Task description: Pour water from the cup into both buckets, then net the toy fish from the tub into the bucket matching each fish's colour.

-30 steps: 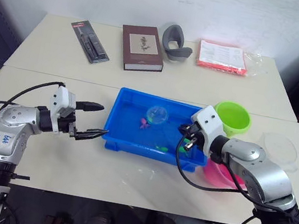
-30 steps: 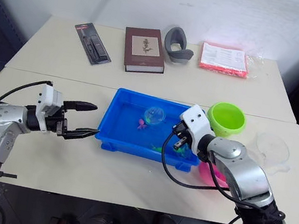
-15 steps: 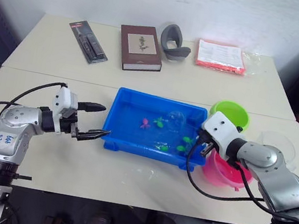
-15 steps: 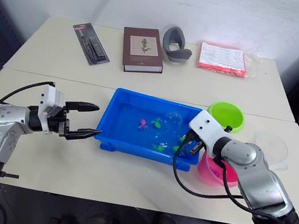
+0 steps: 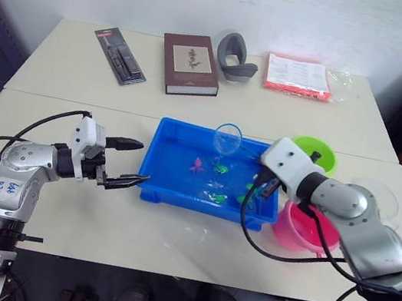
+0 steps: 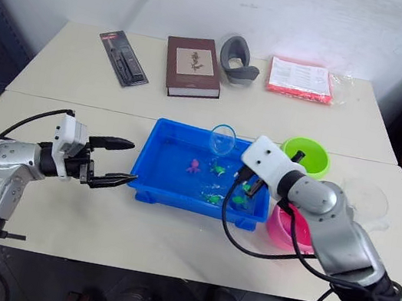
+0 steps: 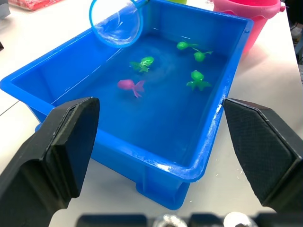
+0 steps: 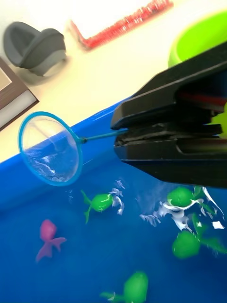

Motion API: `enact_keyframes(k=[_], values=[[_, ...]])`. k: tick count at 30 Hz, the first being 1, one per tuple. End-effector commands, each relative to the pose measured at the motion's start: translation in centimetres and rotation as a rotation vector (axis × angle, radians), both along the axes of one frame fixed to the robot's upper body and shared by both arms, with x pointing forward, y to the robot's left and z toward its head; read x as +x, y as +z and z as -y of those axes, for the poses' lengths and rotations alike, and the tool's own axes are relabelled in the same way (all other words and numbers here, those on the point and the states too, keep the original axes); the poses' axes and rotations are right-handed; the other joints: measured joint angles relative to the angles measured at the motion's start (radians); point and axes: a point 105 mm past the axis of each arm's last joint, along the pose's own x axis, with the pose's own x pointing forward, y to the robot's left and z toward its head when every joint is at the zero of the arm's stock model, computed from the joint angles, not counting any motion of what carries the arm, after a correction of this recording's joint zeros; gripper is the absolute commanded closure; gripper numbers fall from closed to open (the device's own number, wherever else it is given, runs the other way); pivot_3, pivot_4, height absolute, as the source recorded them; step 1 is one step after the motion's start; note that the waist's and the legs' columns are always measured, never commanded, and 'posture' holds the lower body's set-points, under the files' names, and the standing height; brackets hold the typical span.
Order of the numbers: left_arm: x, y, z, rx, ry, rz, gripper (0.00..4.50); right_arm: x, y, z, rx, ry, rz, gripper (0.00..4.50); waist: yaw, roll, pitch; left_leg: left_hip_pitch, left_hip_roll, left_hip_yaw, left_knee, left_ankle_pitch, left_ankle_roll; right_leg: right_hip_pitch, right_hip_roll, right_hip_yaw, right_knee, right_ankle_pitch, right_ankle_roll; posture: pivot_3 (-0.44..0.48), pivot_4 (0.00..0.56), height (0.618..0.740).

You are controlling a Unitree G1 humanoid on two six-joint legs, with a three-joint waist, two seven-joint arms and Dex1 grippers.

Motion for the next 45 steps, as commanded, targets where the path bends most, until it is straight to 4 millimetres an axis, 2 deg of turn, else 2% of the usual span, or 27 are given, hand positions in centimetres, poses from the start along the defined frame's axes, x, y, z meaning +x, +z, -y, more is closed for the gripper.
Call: enact_keyframes(k=[1, 3, 6, 15, 19, 24, 26, 30, 33, 35, 39, 42, 45], values=[[-0.2, 0.9, 0.1, -0.002, -0.006, 0.037, 0.04, 0.0, 0.9, -0.3, 0.114, 0.000, 0.001, 4.50, -0.001, 0.000, 0.000, 0.000, 0.000, 0.000, 0.000, 0.000, 0.000, 0.000, 0.000, 0.000, 0.000, 0.000, 0.000, 0.000, 0.150, 0.740], [-0.2, 0.9, 0.0, -0.001, -0.003, 0.038, 0.04, -0.5, 0.1, -1.1, 0.149, 0.030, -0.060, 4.50, -0.001, 0.000, 0.000, 0.000, 0.001, 0.000, 0.000, 0.000, 0.000, 0.000, 0.001, 0.000, 0.000, 0.000, 0.000, 0.000, 0.150, 0.740], [-0.1, 1.0, -0.1, -0.002, 0.001, 0.042, 0.04, -0.7, -0.4, -1.4, 0.110, 0.043, -0.069, 4.50, -0.002, 0.000, 0.000, 0.000, 0.001, 0.000, 0.000, 0.000, 0.000, 0.000, 0.002, 0.000, 0.000, 0.000, 0.000, 0.000, 0.150, 0.740], [0.1, 1.2, 0.1, -0.004, -0.001, 0.047, 0.04, 0.0, -2.1, -0.9, -0.071, 0.037, -0.012, 4.50, -0.002, 0.000, 0.000, 0.000, 0.001, 0.000, 0.000, 0.000, -0.001, 0.000, 0.002, 0.000, 0.000, 0.000, 0.000, 0.000, 0.150, 0.740], [0.1, 1.2, 0.1, -0.002, -0.005, 0.045, 0.04, -0.6, -3.1, -2.5, -0.009, 0.089, -0.081, 4.50, -0.002, 0.000, 0.000, 0.000, 0.001, 0.000, 0.000, 0.000, -0.001, 0.000, 0.002, 0.000, 0.000, 0.000, 0.000, 0.000, 0.150, 0.740], [0.1, 1.1, 0.1, 0.000, -0.005, 0.044, 0.04, -1.2, -2.9, -3.1, 0.127, 0.095, -0.170, 4.50, -0.003, 0.000, 0.000, 0.000, 0.001, 0.000, 0.000, 0.000, -0.001, 0.000, 0.002, 0.000, 0.000, 0.000, 0.000, 0.000, 0.150, 0.740], [0.1, 1.2, 0.0, 0.000, -0.005, 0.045, 0.04, -1.3, -2.4, -2.5, 0.262, 0.043, -0.260, 4.50, -0.002, 0.000, 0.000, 0.000, 0.001, 0.000, 0.000, 0.000, -0.001, 0.000, 0.002, 0.000, 0.000, 0.000, 0.000, 0.000, 0.150, 0.740], [0.1, 1.1, 0.0, 0.000, -0.006, 0.044, 0.04, -1.9, -1.9, -1.3, 0.356, 0.003, -0.370, 4.50, 0.003, 0.000, 0.000, 0.000, 0.001, -0.001, 0.000, 0.000, -0.001, 0.000, 0.002, 0.000, 0.000, 0.000, 0.000, 0.000, 0.150, 0.740], [-0.1, 1.3, 0.1, -0.004, -0.015, 0.045, 0.04, -3.3, -0.7, -0.5, 0.554, 0.000, -0.502, 4.50, 0.000, 0.000, 0.000, 0.000, 0.001, -0.001, 0.000, 0.000, -0.001, 0.000, 0.002, 0.000, 0.000, 0.000, 0.000, 0.000, 0.150, 0.740], [-0.3, 1.5, 0.3, -0.007, -0.034, 0.044, 0.04, -4.6, -0.2, 0.2, 0.601, 0.026, -0.549, 4.50, 0.000, 0.000, 0.000, 0.000, 0.001, -0.001, 0.000, 0.000, -0.001, 0.000, 0.002, 0.000, 0.000, 0.000, 0.000, 0.000, 0.150, 0.740], [-1.3, 1.3, 1.7, 0.014, -0.139, 0.028, 0.04, -6.8, 0.8, 1.8, 0.650, 0.053, -0.525, 4.50, 0.002, 0.000, 0.000, 0.000, 0.001, -0.001, -0.001, 0.000, -0.001, 0.000, 0.002, 0.000, 0.000, 0.000, 0.000, 0.000, 0.150, 0.740], [-2.0, 1.0, 3.0, 0.004, -0.213, 0.011, 0.04, -9.1, 0.2, 3.3, 0.649, 0.056, -0.532, 4.50, 0.001, 0.000, 0.000, 0.000, 0.000, -0.001, 0.000, 0.000, 0.000, 0.000, 0.002, 0.001, 0.000, 0.000, 0.000, 0.000, 0.150, 0.740], [-2.3, 1.1, 4.5, -0.031, -0.262, 0.005, 0.04, -10.6, 0.6, 4.9, 0.695, 0.052, -0.448, 4.50, 0.011, 0.000, 0.000, 0.000, 0.000, -0.003, -0.001, 0.000, -0.001, 0.002, 0.002, 0.002, -0.002, 0.000, 0.000, 0.000, 0.150, 0.740]])
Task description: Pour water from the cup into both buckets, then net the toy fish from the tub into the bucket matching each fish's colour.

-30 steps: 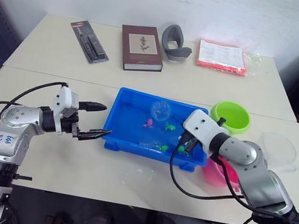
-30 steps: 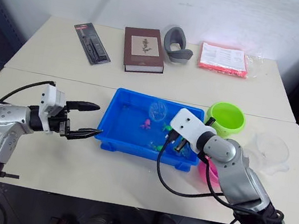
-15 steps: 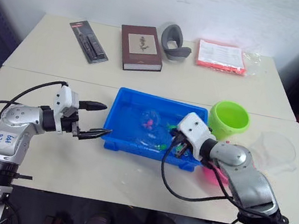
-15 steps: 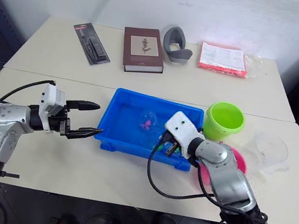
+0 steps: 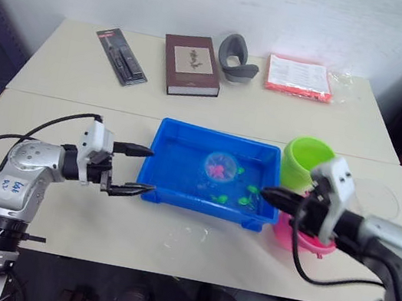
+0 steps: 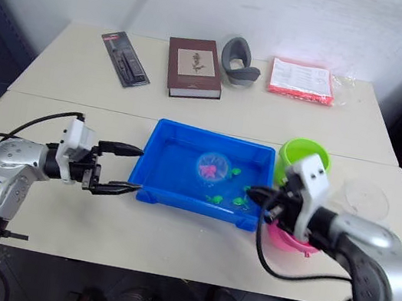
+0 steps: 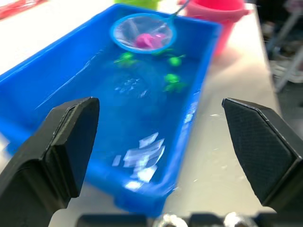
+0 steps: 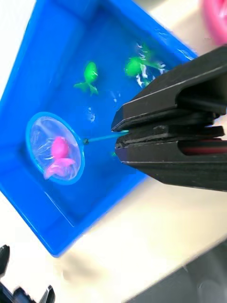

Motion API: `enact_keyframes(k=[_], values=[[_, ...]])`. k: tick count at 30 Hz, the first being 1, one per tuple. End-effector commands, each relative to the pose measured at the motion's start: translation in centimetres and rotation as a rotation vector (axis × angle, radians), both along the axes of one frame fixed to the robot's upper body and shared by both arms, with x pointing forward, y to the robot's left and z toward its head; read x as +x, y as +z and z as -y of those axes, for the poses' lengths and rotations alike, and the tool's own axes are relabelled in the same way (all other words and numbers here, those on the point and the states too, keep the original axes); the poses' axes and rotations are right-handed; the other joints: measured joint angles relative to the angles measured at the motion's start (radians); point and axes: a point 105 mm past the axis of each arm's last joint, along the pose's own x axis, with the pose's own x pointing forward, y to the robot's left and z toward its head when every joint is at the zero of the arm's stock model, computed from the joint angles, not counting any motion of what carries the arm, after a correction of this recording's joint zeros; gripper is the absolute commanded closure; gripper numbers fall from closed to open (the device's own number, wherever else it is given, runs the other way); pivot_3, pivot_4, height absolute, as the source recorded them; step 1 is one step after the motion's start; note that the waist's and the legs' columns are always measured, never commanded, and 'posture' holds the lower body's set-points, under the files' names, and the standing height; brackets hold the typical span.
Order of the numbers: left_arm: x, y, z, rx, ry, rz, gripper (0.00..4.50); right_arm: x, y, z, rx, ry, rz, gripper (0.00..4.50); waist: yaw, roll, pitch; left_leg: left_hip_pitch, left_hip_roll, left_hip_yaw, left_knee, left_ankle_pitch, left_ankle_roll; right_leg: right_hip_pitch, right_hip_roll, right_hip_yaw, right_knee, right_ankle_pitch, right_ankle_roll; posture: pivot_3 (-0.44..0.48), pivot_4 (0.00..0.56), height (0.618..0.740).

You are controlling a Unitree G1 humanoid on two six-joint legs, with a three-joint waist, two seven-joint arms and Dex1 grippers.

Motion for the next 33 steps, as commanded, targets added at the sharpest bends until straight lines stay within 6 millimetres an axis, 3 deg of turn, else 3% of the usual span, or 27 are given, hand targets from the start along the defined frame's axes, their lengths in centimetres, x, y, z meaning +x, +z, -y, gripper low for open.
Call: enact_keyframes(k=[1, 11, 17, 24, 30, 33], values=[[-0.6, 0.9, 2.2, -0.047, -0.091, 0.020, 0.04, -1.9, 2.2, 1.5, 0.031, -0.028, 0.159, 4.50, 0.003, 0.000, 0.000, 0.000, 0.000, 0.001, 0.000, 0.000, 0.000, 0.000, 0.000, 0.000, 0.000, 0.000, 0.000, 0.000, 0.150, 0.740], [-0.3, 0.7, 7.0, -0.116, -0.276, -0.023, 0.04, -6.6, 2.8, 7.6, -0.098, -0.380, 0.337, 4.50, 0.015, 0.001, -0.001, 0.005, 0.000, 0.001, 0.000, 0.000, 0.000, 0.007, 0.005, 0.009, -0.001, 0.001, 0.001, 0.000, 0.150, 0.740], [0.2, 0.8, 8.2, -0.122, -0.341, -0.029, 0.04, -9.2, 1.3, 10.6, -0.285, -0.528, 0.384, 4.50, 0.014, 0.002, -0.001, 0.007, 0.001, 0.003, 0.000, 0.000, 0.000, 0.007, 0.007, 0.014, -0.001, 0.001, 0.001, 0.000, 0.150, 0.740], [0.6, 0.7, 9.2, -0.121, -0.389, -0.033, 0.04, -10.2, -1.4, 11.0, -0.597, -0.484, 0.489, 4.50, 0.012, 0.002, -0.001, 0.013, 0.000, 0.008, -0.002, 0.000, 0.000, 0.009, 0.007, 0.018, -0.003, 0.000, 0.001, 0.000, 0.150, 0.740], [0.7, 0.9, 9.9, -0.141, -0.395, -0.025, 0.04, -10.3, -1.4, 11.4, -0.965, -0.426, 0.729, 4.50, 0.011, 0.002, -0.001, 0.018, 0.001, 0.013, -0.003, -0.001, -0.001, 0.009, 0.008, 0.023, -0.002, 0.000, 0.000, 0.000, 0.150, 0.740], [0.6, 0.8, 10.0, -0.144, -0.396, -0.027, 0.04, -10.1, -1.9, 11.0, -1.171, -0.291, 0.829, 4.50, 0.010, 0.002, -0.001, 0.019, 0.001, 0.014, -0.003, -0.001, -0.001, 0.009, 0.008, 0.025, -0.002, 0.000, 0.000, 0.000, 0.150, 0.740]])
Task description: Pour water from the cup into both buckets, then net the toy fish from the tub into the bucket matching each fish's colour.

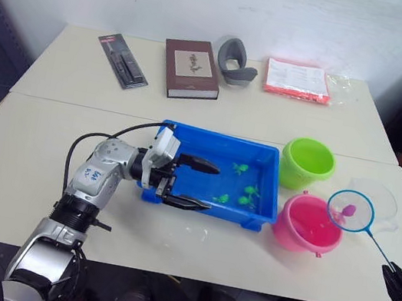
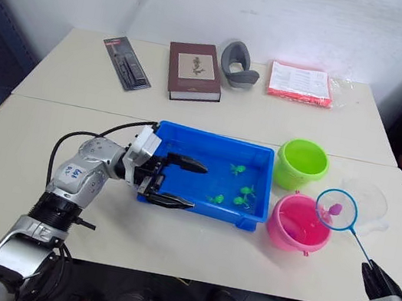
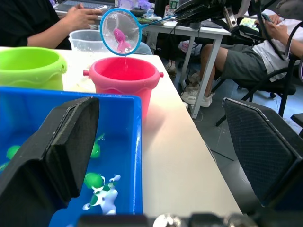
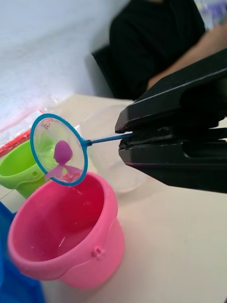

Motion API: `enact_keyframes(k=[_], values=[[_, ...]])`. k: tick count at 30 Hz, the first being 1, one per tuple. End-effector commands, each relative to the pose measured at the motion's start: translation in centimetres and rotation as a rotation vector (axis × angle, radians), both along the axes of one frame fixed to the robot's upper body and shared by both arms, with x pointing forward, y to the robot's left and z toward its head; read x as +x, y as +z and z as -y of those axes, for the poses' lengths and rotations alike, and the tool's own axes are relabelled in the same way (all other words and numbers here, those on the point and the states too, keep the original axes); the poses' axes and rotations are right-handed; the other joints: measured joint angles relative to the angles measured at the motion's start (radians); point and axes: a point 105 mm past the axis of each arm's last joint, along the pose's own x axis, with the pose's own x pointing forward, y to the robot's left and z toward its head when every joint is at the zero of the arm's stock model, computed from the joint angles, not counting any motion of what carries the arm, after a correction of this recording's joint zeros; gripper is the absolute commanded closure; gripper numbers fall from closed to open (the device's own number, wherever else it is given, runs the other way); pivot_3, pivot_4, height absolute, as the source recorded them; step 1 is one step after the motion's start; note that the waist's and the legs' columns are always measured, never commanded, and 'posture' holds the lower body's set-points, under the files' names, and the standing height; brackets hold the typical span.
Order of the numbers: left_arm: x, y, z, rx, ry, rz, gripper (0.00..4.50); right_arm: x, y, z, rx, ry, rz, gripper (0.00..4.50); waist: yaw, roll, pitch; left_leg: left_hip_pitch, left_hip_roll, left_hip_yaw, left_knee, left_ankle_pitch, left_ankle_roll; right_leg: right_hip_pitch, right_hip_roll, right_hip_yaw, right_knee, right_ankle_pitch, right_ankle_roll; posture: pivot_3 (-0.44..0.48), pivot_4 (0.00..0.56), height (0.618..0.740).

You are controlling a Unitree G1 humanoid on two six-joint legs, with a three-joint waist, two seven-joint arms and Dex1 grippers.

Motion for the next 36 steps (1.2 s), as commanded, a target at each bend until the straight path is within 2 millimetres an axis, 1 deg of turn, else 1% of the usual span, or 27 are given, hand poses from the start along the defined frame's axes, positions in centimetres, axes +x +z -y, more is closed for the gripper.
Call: enact_keyframes(k=[1, 3, 6, 8, 10, 12, 14, 15, 18, 20, 21, 23, 24, 27, 30, 33, 35, 36], values=[[-0.2, 0.2, 0.1, -0.004, -0.005, 0.021, 0.04, 0.1, -0.4, -0.8, -0.295, 0.092, 0.018, 4.50, -0.001, 0.000, 0.000, 0.000, 0.000, 0.000, 0.000, 0.000, 0.000, 0.000, 0.000, 0.000, 0.000, 0.000, 0.000, 0.000, 0.150, 0.740], [-0.2, 0.2, 0.1, -0.005, -0.001, 0.020, 0.04, -0.1, -0.9, -1.0, -0.401, 0.141, 0.012, 4.50, -0.002, 0.000, 0.000, 0.001, 0.000, 0.001, 0.000, 0.000, 0.000, 0.000, 0.000, 0.001, 0.000, 0.000, 0.000, 0.000, 0.150, 0.740], [-0.2, 0.2, 0.0, -0.007, 0.009, 0.020, 0.04, -0.3, -1.0, -0.8, -0.495, 0.167, 0.052, 4.50, -0.002, 0.000, 0.000, 0.001, 0.001, 0.001, 0.000, 0.000, 0.000, 0.000, 0.000, 0.001, 0.000, -0.001, -0.001, 0.000, 0.150, 0.740], [-0.2, 0.2, -0.1, -0.007, 0.013, 0.019, 0.04, -0.3, -1.3, -0.8, -0.501, 0.181, 0.054, 4.50, -0.001, 0.000, 0.000, 0.001, 0.001, 0.001, 0.000, 0.000, -0.001, 0.000, 0.000, 0.001, 0.001, -0.001, -0.001, 0.000, 0.150, 0.740], [-0.3, 0.2, -0.1, -0.007, 0.014, 0.020, 0.04, -0.5, -1.1, -0.9, -0.521, 0.195, 0.090, 4.50, 0.000, 0.000, 0.000, 0.001, 0.001, 0.001, 0.000, 0.000, 0.000, 0.000, 0.000, 0.001, 0.001, -0.001, -0.001, 0.000, 0.150, 0.740], [-0.3, 0.2, -0.1, -0.007, 0.017, 0.021, 0.04, -0.5, -1.0, -0.4, -0.524, 0.171, 0.090, 4.50, -0.001, 0.000, 0.000, 0.001, 0.001, 0.001, 0.000, 0.000, 0.000, 0.000, 0.000, 0.001, 0.001, -0.001, -0.001, 0.000, 0.150, 0.740], [-0.2, 0.2, -0.4, -0.009, 0.033, 0.023, 0.04, -0.6, -0.3, 0.1, -0.540, 0.157, 0.097, 4.50, -0.002, 0.000, 0.000, 0.001, 0.001, 0.001, 0.000, 0.000, 0.000, 0.000, 0.000, 0.001, 0.001, -0.001, -0.002, 0.000, 0.150, 0.740], [-0.2, 0.2, -0.5, -0.008, 0.037, 0.023, 0.04, -0.5, -0.1, 0.1, -0.550, 0.165, 0.100, 4.50, -0.002, 0.000, 0.000, 0.001, 0.001, 0.001, 0.000, 0.000, 0.000, 0.000, 0.000, 0.001, 0.001, -0.001, -0.002, 0.000, 0.150, 0.740], [-0.3, 0.1, -0.5, -0.007, 0.039, 0.024, 0.04, -0.4, -0.3, -0.2, -0.569, 0.195, 0.092, 4.50, -0.002, 0.000, 0.000, 0.001, 0.001, 0.000, 0.000, 0.000, 0.000, 0.000, -0.001, 0.001, 0.001, -0.001, -0.002, 0.000, 0.150, 0.740], [-0.3, 0.1, -0.5, -0.010, 0.045, 0.028, 0.04, -0.2, 0.4, 0.3, -0.580, 0.153, 0.117, 4.50, -0.002, 0.000, 0.000, 0.001, 0.002, 0.000, 0.000, 0.000, 0.000, 0.000, -0.001, 0.001, 0.001, -0.001, -0.002, 0.000, 0.150, 0.740], [-0.2, 0.2, -0.5, -0.014, 0.050, 0.028, 0.04, -0.1, 0.3, 0.3, -0.574, 0.150, 0.117, 4.50, -0.002, 0.000, 0.000, 0.001, 0.001, 0.000, 0.000, 0.000, 0.000, 0.000, -0.001, 0.001, 0.001, -0.001, -0.002, 0.000, 0.150, 0.740], [-0.4, 0.1, -0.4, -0.014, 0.043, 0.023, 0.04, -0.3, -1.0, -1.0, -0.552, 0.223, 0.069, 4.50, -0.001, 0.000, 0.000, 0.001, 0.001, 0.000, 0.000, 0.000, 0.000, 0.000, -0.001, 0.001, 0.001, -0.001, -0.002, 0.000, 0.150, 0.740], [-0.5, 0.1, -0.4, -0.008, 0.035, 0.024, 0.04, -0.4, -1.1, -1.2, -0.549, 0.229, 0.062, 4.50, -0.001, 0.000, 0.000, 0.001, 0.001, 0.000, 0.000, 0.000, 0.000, 0.000, -0.001, 0.001, 0.001, -0.001, -0.002, 0.000, 0.150, 0.740], [-0.3, 0.2, -0.6, -0.014, 0.055, 0.027, 0.04, -0.7, -0.6, 0.1, -0.572, 0.157, 0.064, 4.50, -0.001, 0.000, 0.000, 0.001, 0.001, 0.000, -0.001, 0.000, 0.000, 0.000, -0.001, 0.001, 0.001, -0.001, -0.002, 0.000, 0.150, 0.740], [-0.4, 0.1, -0.6, -0.008, 0.050, 0.028, 0.04, -0.8, -0.7, -0.7, -0.575, 0.195, 0.066, 4.50, -0.001, 0.000, 0.000, 0.001, 0.001, 0.000, -0.001, 0.000, 0.000, 0.000, -0.001, 0.001, 0.001, -0.001, -0.002, 0.000, 0.150, 0.740], [-0.4, 0.2, -0.6, -0.012, 0.052, 0.028, 0.04, -0.7, -0.4, -0.7, -0.547, 0.187, 0.100, 4.50, -0.002, 0.000, 0.000, 0.001, 0.002, 0.000, -0.001, 0.000, 0.000, 0.000, -0.001, 0.001, 0.001, -0.001, -0.002, 0.000, 0.150, 0.740], [-0.4, 0.1, -0.6, -0.011, 0.048, 0.029, 0.04, -0.8, -0.6, -1.2, -0.551, 0.226, 0.092, 4.50, -0.002, 0.000, 0.000, 0.001, 0.002, 0.000, -0.001, 0.000, 0.000, 0.000, -0.001, 0.001, 0.001, -0.001, -0.002, 0.000, 0.150, 0.740], [-0.4, 0.2, -0.6, -0.010, 0.050, 0.031, 0.04, -0.6, 0.2, -0.5, -0.537, 0.192, 0.114, 4.50, -0.002, 0.000, 0.000, 0.001, 0.002, 0.000, -0.001, 0.000, 0.000, 0.000, -0.001, 0.001, 0.001, -0.001, -0.002, 0.000, 0.150, 0.740]])
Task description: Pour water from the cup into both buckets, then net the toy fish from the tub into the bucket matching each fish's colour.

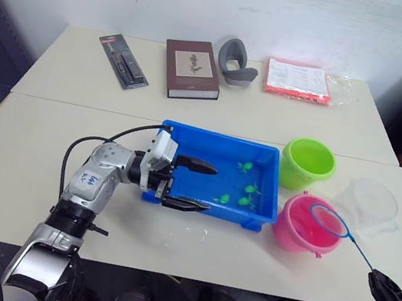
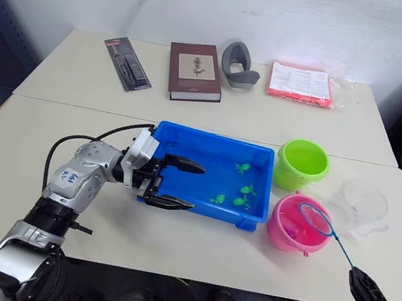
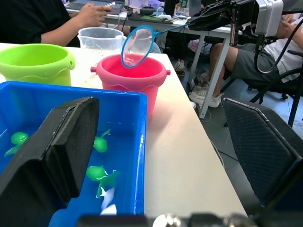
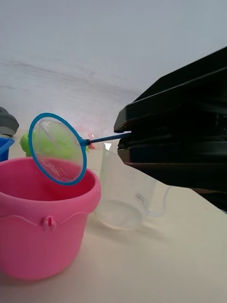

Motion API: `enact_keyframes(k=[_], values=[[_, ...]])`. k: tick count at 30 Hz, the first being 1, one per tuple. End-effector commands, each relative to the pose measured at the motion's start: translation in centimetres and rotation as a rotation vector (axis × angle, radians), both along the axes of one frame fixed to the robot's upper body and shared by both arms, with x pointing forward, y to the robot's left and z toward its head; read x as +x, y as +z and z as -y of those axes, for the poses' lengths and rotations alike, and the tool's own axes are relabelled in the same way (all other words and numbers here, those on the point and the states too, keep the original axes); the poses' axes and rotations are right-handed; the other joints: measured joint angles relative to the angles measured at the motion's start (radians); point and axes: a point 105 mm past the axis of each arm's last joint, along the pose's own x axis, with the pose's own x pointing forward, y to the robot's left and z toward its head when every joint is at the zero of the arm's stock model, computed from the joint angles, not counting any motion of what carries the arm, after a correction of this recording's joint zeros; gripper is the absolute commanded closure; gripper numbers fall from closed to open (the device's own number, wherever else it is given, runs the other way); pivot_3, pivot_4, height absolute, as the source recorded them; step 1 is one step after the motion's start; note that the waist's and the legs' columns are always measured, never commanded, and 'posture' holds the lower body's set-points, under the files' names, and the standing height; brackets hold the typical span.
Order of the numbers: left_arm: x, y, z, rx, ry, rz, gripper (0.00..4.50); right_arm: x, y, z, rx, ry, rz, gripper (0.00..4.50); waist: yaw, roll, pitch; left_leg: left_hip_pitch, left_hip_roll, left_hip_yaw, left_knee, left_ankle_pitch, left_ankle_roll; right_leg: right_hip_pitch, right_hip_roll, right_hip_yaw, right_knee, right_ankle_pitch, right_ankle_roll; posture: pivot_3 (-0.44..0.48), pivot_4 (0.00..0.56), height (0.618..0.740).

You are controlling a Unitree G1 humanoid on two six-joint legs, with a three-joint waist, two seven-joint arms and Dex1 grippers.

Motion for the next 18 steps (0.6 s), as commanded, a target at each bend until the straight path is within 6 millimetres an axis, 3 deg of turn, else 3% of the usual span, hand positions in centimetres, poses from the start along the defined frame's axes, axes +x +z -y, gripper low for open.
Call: enact_keyframes(k=[1, 5, 9, 14, 18], values=[[-0.2, 0.7, -0.1, -0.014, -0.001, 0.034, 0.04, 0.0, 2.1, 0.8, 0.032, -0.011, 0.075, 4.50, 0.000, 0.000, 0.000, 0.000, 0.000, 0.000, 0.000, 0.000, 0.000, 0.000, 0.000, 0.000, 0.000, 0.000, 0.000, 0.000, 0.150, 0.740], [0.4, 0.8, -1.5, 0.006, 0.038, 0.047, 0.04, 1.5, 4.0, -1.7, 0.389, 0.104, 0.027, 4.50, -0.006, 0.000, 0.000, 0.000, 0.000, 0.000, 0.000, 0.000, 0.000, 0.000, -0.001, 0.000, 0.000, 0.000, 0.000, 0.000, 0.150, 0.740], [1.2, 1.6, -4.0, 0.018, 0.123, 0.062, 0.04, 3.9, 6.2, -5.2, 0.665, 0.279, -0.179, 4.50, -0.021, 0.000, 0.000, 0.001, 0.002, -0.001, 0.000, 0.000, 0.000, 0.000, -0.004, 0.000, 0.001, -0.001, -0.001, 0.000, 0.150, 0.740], [1.5, 1.6, -6.5, 0.046, 0.225, 0.074, 0.04, 7.1, 6.2, -6.7, 0.597, 0.296, -0.481, 4.50, -0.015, -0.001, 0.001, 0.001, 0.002, -0.003, 0.000, 0.000, 0.001, 0.000, -0.006, -0.003, 0.001, -0.001, -0.001, 0.000, 0.150, 0.740], [1.4, 1.3, -7.9, 0.065, 0.309, 0.078, 0.04, 9.5, 6.0, -6.5, 0.462, 0.254, -0.589, 4.50, -0.001, -0.002, 0.002, -0.002, 0.001, -0.004, -0.001, 0.000, 0.001, 0.000, -0.006, -0.005, -0.001, 0.000, -0.001, 0.000, 0.150, 0.740]])
